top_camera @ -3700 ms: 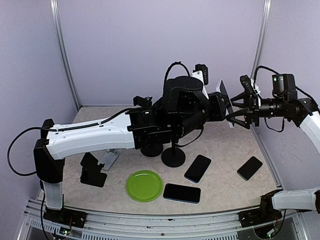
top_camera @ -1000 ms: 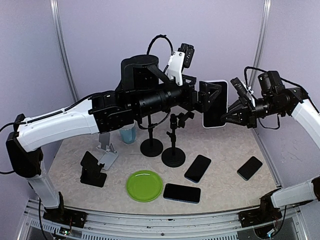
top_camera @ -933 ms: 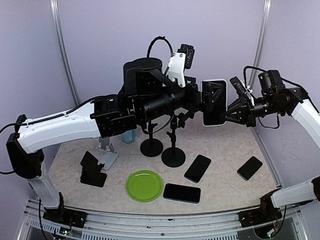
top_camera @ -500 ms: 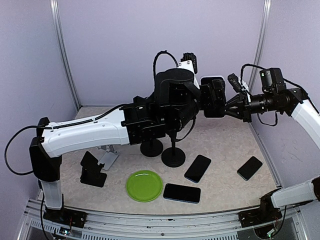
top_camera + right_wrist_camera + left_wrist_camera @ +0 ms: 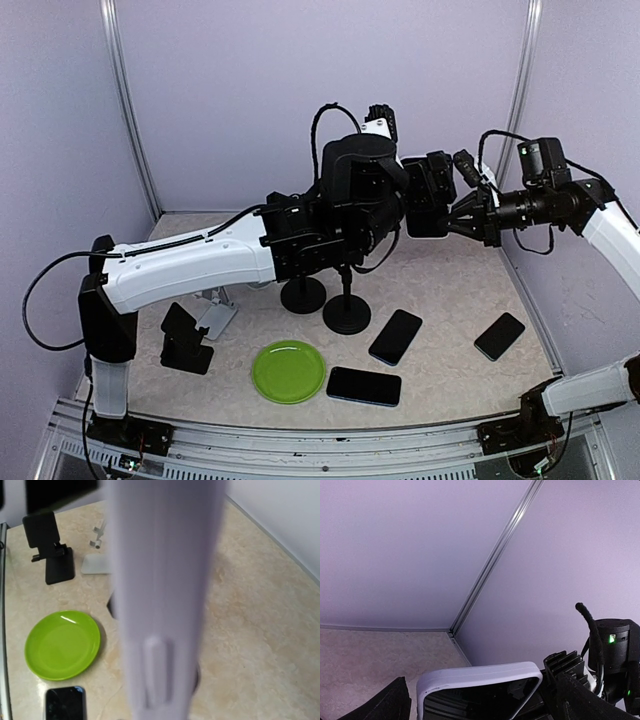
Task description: Place the phone on the phone stand
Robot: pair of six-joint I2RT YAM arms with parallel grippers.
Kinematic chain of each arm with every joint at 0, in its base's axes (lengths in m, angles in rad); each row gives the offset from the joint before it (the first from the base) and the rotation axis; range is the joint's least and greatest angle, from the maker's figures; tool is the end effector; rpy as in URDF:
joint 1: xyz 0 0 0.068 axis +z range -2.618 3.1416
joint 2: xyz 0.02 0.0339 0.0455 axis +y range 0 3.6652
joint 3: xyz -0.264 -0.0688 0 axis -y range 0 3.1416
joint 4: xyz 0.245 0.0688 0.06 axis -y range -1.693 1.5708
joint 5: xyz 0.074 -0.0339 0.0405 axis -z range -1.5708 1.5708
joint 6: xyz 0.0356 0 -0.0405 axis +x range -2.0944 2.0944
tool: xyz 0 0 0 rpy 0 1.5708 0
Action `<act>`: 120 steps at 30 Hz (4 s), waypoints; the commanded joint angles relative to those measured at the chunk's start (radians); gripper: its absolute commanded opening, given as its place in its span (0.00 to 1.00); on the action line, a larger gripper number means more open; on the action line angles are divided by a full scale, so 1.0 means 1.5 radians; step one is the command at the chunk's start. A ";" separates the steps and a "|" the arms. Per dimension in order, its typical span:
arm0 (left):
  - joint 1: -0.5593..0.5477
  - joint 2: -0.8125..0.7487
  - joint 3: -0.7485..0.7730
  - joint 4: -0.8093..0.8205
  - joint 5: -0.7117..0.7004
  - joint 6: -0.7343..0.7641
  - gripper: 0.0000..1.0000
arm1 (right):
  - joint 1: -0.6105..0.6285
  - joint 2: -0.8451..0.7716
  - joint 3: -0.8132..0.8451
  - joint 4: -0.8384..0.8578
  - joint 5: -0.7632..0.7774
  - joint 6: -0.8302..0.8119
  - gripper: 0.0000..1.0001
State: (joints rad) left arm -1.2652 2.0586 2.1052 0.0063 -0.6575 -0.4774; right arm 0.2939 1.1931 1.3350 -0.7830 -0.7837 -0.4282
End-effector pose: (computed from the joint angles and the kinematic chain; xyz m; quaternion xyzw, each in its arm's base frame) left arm 0.1675 -0.4586 0.4235 0.0337 0.6913 -0.3824 0.6121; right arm 0.2188 0.0925 0.3936 -0.4520 0.7124 0.3128 0.4363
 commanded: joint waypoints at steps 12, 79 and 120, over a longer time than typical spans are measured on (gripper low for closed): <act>0.023 0.056 0.068 -0.072 -0.009 -0.061 0.95 | 0.022 -0.025 0.001 0.034 -0.018 -0.013 0.00; 0.096 -0.504 -0.341 -0.159 -0.031 0.329 0.52 | -0.311 -0.089 -0.344 0.253 -0.139 0.047 0.99; 0.519 -0.681 -0.832 -0.028 0.471 0.361 0.64 | -0.272 -0.175 -0.442 0.268 -0.152 -0.046 0.91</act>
State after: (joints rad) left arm -0.5041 1.0382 0.8677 -0.1772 -0.0582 0.0277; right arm -0.1246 0.9295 0.6754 -0.3752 -1.0100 -0.4824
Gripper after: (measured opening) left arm 0.756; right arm 0.909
